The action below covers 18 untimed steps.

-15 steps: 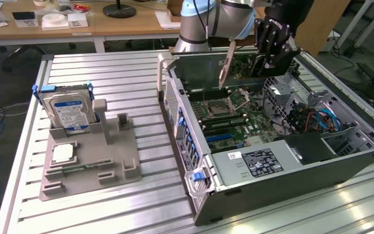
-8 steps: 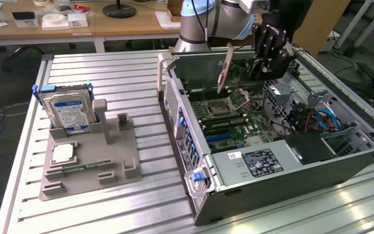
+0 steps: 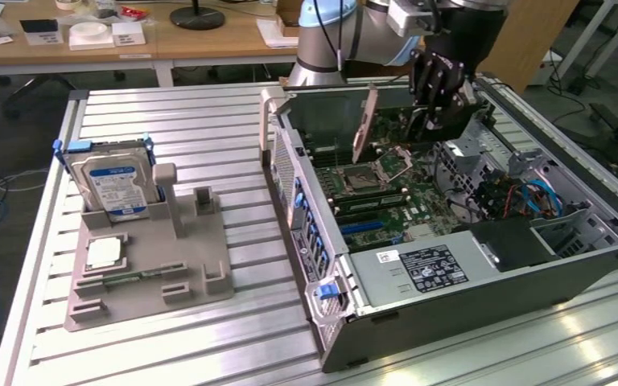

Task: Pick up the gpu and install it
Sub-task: 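Insert the gpu into the slot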

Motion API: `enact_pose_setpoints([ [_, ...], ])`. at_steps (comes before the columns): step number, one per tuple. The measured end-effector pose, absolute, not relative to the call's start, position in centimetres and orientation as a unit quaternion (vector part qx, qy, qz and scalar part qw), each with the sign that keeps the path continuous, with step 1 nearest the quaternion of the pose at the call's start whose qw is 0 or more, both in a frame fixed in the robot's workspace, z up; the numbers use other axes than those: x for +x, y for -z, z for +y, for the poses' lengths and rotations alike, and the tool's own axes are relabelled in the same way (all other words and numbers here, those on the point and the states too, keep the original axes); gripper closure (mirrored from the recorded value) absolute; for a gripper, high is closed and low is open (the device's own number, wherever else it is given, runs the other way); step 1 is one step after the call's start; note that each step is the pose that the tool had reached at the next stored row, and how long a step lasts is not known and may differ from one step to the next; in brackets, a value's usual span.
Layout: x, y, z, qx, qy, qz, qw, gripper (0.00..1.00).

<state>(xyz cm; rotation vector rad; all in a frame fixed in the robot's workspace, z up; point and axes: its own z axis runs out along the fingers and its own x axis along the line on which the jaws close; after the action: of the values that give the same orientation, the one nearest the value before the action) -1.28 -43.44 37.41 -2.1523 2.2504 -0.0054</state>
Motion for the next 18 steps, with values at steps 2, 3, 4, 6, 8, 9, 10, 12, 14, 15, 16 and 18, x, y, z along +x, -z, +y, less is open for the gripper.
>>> enact_pose_setpoints([
  [2,-1.3,-37.1,-43.6,-0.690,0.002,0.723,0.014,0.72],
  [3,-1.4,-36.9,-43.7,-0.690,0.002,0.723,0.014,0.72],
  [4,-1.6,-36.8,-43.7,-0.690,0.002,0.723,0.014,0.72],
  [6,-1.9,-36.5,-43.8,-0.690,0.002,0.723,0.014,0.72],
  [8,-1.9,-36.2,-44.2,-0.690,0.002,0.723,0.014,0.72],
  [9,-1.9,-36.0,-44.4,-0.690,0.002,0.723,0.014,0.72],
  [10,-2.1,-35.8,-44.4,-0.690,0.002,0.723,0.014,0.72],
  [12,-2.4,-35.4,-44.4,-0.691,0.002,0.723,0.014,0.72],
  [14,-2.5,-35.1,-44.4,-0.691,0.002,0.723,0.014,0.72],
  [15,-2.5,-34.9,-44.4,-0.691,0.002,0.723,0.014,0.72],
  [16,-2.6,-34.7,-44.4,-0.691,0.002,0.723,0.014,0.72],
  [18,-2.7,-34.5,-44.4,-0.692,0.002,0.722,0.014,0.72],
])
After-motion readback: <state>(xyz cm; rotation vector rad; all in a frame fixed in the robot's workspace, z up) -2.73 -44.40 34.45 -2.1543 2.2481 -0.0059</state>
